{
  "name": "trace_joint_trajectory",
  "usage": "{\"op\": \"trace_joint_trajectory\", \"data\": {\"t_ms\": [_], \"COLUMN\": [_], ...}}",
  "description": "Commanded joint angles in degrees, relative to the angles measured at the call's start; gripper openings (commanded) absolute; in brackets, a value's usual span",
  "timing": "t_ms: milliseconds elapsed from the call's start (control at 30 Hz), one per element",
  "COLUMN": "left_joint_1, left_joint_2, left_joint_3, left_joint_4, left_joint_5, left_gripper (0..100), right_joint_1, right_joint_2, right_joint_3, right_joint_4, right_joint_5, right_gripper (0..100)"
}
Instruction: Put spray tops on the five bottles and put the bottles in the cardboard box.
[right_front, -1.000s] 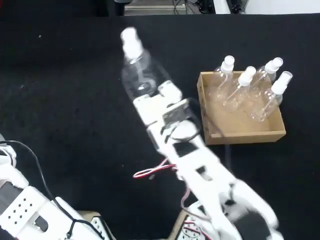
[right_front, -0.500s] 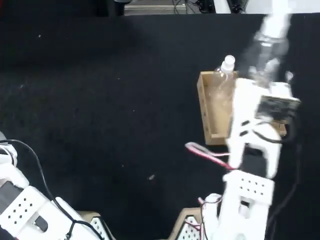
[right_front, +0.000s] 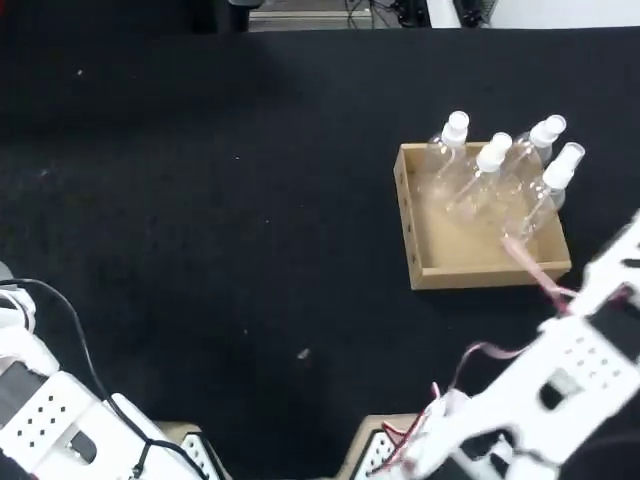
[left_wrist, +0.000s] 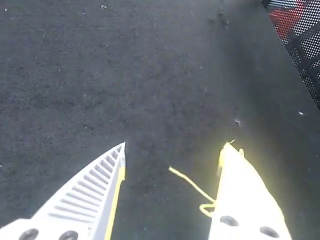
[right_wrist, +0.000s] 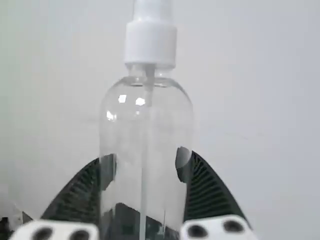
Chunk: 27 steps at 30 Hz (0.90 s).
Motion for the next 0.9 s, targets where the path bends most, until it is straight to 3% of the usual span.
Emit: {"op": "trace_joint_trajectory", "data": {"t_ms": [0, 167, 367, 667, 867], "left_joint_1": [0.6, 0.6, 0.6, 0.6, 0.6], "left_joint_2": [-0.8, -0.8, -0.8, -0.8, -0.8], "left_joint_3": [-2.9, -2.9, -2.9, -2.0, -1.9], "left_joint_4": [-0.2, 0.0, 0.3, -0.2, -0.2], "left_joint_5": [0.6, 0.6, 0.6, 0.6, 0.6], "left_gripper": [28, 28, 28, 28, 28], "right_joint_1": [5.0, 7.7, 7.9, 9.0, 9.8], "right_joint_2": [13.4, 31.0, 51.3, 78.9, 91.2], "right_joint_3": [-4.2, -2.7, -6.6, -21.4, -33.9], "right_joint_4": [-14.2, -35.9, -51.9, -64.0, -64.2], "right_joint_5": [-0.1, 0.0, 0.0, 3.1, 3.6], "right_gripper": [1.0, 1.0, 1.0, 1.0, 1.0]}}
